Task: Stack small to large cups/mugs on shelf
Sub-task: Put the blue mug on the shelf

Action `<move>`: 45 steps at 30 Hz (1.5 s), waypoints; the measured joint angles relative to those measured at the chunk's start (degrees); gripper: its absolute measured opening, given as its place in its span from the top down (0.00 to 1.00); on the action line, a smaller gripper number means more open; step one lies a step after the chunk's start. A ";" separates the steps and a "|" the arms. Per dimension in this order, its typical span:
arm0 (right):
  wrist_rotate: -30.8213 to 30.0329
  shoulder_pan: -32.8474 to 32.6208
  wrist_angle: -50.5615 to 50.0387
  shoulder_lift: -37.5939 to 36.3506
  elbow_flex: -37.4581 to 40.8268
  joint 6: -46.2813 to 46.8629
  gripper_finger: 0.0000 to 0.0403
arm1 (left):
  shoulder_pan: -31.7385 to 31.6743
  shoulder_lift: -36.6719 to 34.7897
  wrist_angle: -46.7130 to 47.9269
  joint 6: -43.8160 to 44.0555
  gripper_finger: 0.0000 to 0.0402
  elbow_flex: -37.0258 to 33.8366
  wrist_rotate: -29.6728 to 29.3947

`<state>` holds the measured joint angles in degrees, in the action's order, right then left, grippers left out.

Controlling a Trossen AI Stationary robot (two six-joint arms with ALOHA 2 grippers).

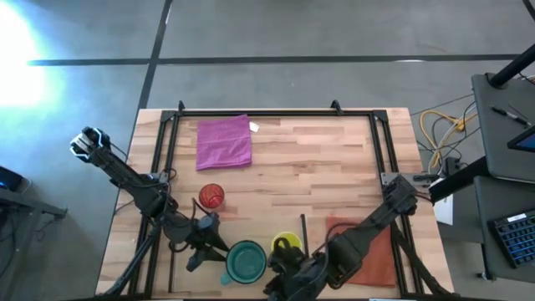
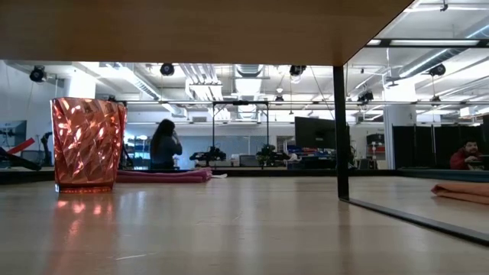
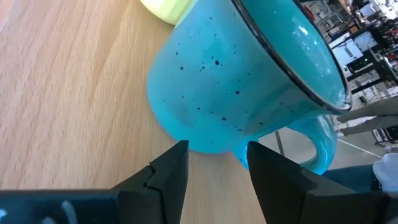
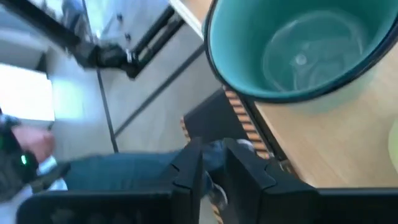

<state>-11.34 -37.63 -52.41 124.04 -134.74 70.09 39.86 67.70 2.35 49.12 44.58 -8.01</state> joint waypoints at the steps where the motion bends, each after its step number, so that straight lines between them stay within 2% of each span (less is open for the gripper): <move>1: -1.15 0.00 0.56 0.14 0.00 0.68 0.87 | -0.02 -0.02 0.00 0.02 0.63 0.00 0.00; 5: -4.42 0.00 1.13 0.20 -0.04 2.88 0.93 | -0.02 -0.02 -0.04 0.00 0.63 0.00 0.01; 12: -4.80 0.00 1.62 0.19 -0.04 2.94 0.97 | -0.02 -0.02 -0.39 -0.07 0.63 0.00 0.01; 19: -6.83 1.34 5.51 -4.22 -0.31 -6.73 0.92 | -0.02 -0.02 -0.43 -0.07 0.63 0.00 0.02; 24: -11.32 5.20 -0.80 -8.70 -0.32 -16.58 0.83 | -0.02 -0.02 -0.66 -0.07 0.63 0.21 -0.01; 27: -8.50 8.35 -7.87 -9.84 -0.26 -17.62 0.76 | -0.02 -0.04 -0.78 -0.06 0.63 0.52 -0.83; 29: -4.47 10.16 -11.13 -9.75 -0.23 -17.98 0.72 | -0.02 -0.04 -0.74 -0.05 0.63 0.59 -1.72; 33: 3.11 11.98 -11.45 -7.30 -0.09 -21.03 0.66 | -0.02 -0.04 -0.72 0.02 0.63 0.59 -3.20; 39: 10.54 13.63 -11.71 -4.03 -0.04 -26.79 0.65 | -0.02 -0.07 -0.85 1.37 0.63 0.52 -5.40; 45: 12.98 14.46 -11.73 -3.08 -0.02 -31.06 0.65 | -0.02 -0.09 -0.89 3.00 0.63 0.50 -6.85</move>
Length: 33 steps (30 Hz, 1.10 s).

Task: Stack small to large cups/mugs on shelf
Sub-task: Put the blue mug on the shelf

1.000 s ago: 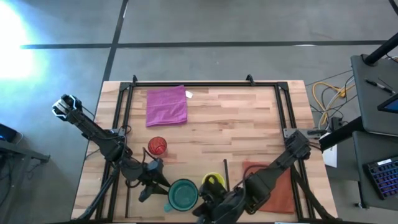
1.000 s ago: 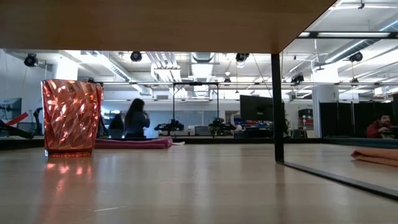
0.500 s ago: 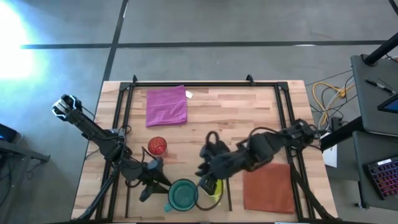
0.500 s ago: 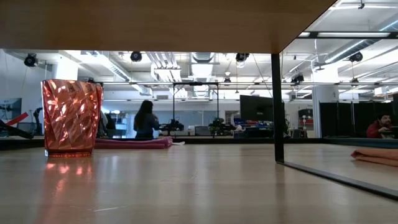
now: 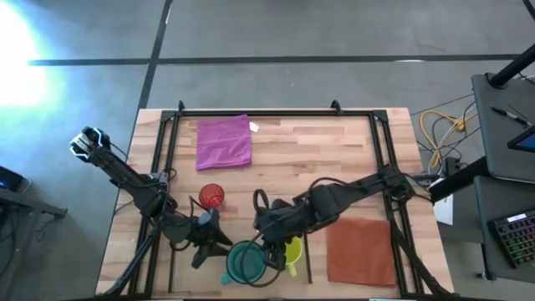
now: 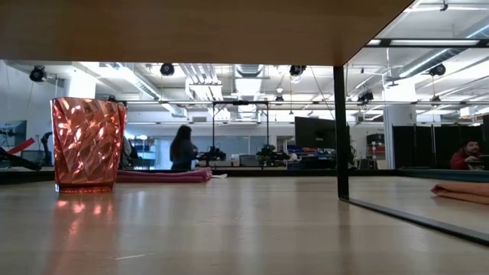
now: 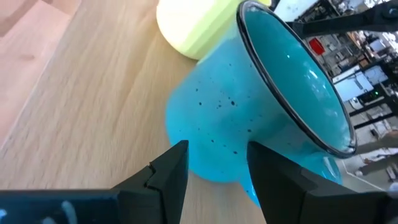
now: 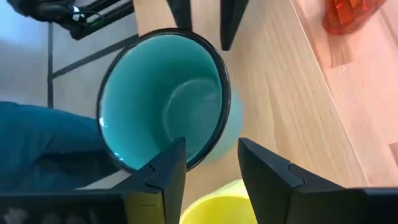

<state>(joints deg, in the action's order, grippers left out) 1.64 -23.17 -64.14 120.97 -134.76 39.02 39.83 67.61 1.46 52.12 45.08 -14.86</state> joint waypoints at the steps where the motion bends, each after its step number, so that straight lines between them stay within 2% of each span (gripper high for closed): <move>1: 0.13 0.15 0.02 -0.02 -0.02 -0.55 0.65 | 0.02 0.00 0.00 0.10 0.63 -0.01 -0.37; 6: 0.81 0.86 0.15 0.36 -0.02 -4.12 0.65 | 0.04 0.00 -0.14 1.53 0.63 -0.02 -1.81; 13: 6.10 2.18 1.04 2.95 -0.02 -9.11 0.66 | 0.04 0.00 -0.18 1.55 0.63 -0.11 -3.62; 20: 6.69 3.50 1.89 2.91 -0.02 -10.39 0.66 | 0.04 0.00 -0.16 1.65 0.63 -0.15 -3.81; 27: 10.56 4.48 2.07 3.54 -0.02 -12.31 0.66 | 0.04 0.65 -0.99 1.83 0.63 -0.15 -4.02; 33: 13.20 5.45 1.94 3.97 0.00 -16.91 0.70 | 0.04 0.68 -1.01 4.82 0.63 -0.17 -8.20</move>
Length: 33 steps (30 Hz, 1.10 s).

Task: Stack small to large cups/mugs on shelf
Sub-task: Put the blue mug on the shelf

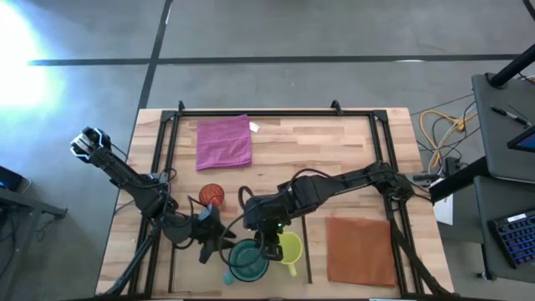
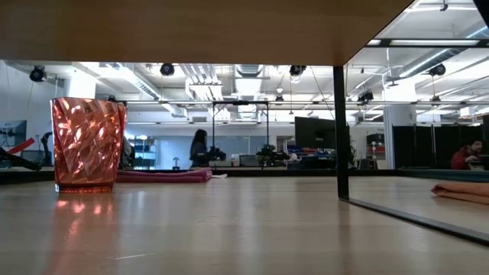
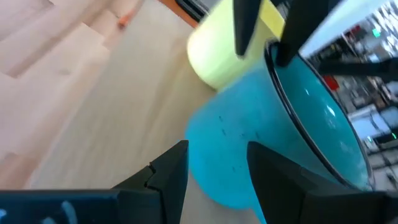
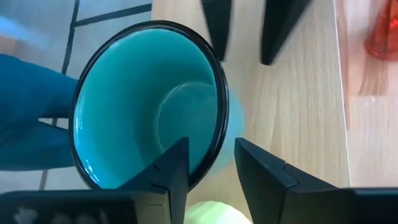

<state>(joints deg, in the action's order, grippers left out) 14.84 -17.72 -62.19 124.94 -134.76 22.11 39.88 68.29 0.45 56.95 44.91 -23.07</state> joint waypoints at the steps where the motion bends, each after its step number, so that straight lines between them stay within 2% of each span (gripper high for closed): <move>1: 0.27 0.11 0.08 0.03 0.00 -1.10 0.71 | 0.00 0.00 0.02 0.93 0.63 0.02 -0.69; 8: 2.24 1.41 -0.70 0.03 0.00 -8.06 0.78 | 0.00 0.02 -0.02 3.87 0.63 0.01 -5.20; 16: 3.50 3.45 0.83 0.08 0.09 -12.55 0.83 | 2.94 0.02 -0.02 7.42 0.63 0.01 -6.15; 26: 5.78 3.77 6.17 0.33 0.10 -13.36 0.77 | 9.43 0.04 0.05 13.17 0.63 0.02 -13.74; 33: 6.13 3.76 9.29 0.33 0.15 -13.30 0.74 | 10.82 0.04 0.05 13.36 0.63 0.02 -16.59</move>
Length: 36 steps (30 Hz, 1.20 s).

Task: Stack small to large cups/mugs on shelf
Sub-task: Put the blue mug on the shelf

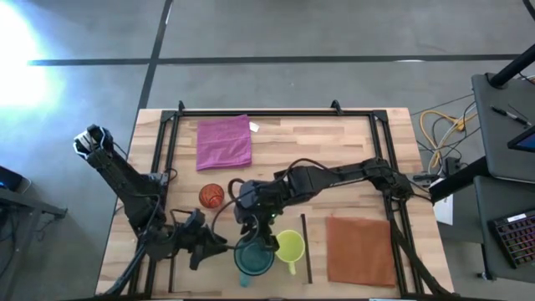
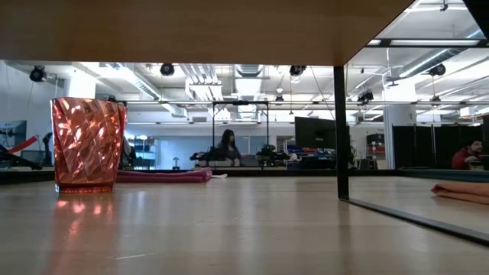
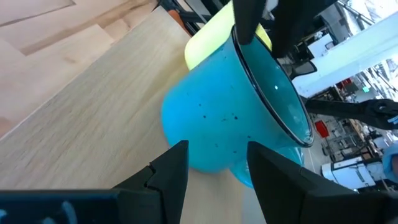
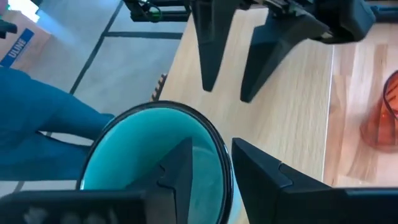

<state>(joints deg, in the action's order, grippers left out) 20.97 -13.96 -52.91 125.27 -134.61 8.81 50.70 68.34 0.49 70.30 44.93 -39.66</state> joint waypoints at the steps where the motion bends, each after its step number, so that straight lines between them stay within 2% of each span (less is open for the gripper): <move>1: 0.00 0.00 0.29 0.10 0.07 -0.16 0.74 | 0.00 0.00 0.02 0.00 0.63 0.00 0.00; 7: -0.24 0.15 2.65 1.14 0.00 -1.50 0.72 | 0.14 0.02 0.09 -0.02 0.63 0.00 0.00; 12: -0.64 2.35 1.79 -0.08 -0.26 0.88 0.71 | 0.52 0.02 0.17 -0.02 0.63 -0.09 -0.08; 16: -1.58 4.56 -3.56 -2.14 -0.37 1.46 0.74 | 0.52 0.02 0.15 -0.07 0.63 -0.10 -0.09; 21: -1.60 6.43 -14.80 -4.73 -0.37 1.70 0.77 | 0.52 0.02 0.61 -0.09 0.63 -0.20 -0.09; 27: -1.55 5.09 -26.25 -5.81 -0.37 3.83 0.78 | 0.52 0.02 1.95 -0.10 0.63 -0.24 -0.25; 36: -1.50 0.95 -25.76 -5.82 -0.34 7.86 0.80 | 0.50 0.02 2.08 -0.13 0.63 -0.31 -1.22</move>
<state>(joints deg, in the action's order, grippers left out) 19.47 -13.01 -78.66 119.45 -134.96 16.66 51.20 68.36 2.57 70.17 44.62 -40.88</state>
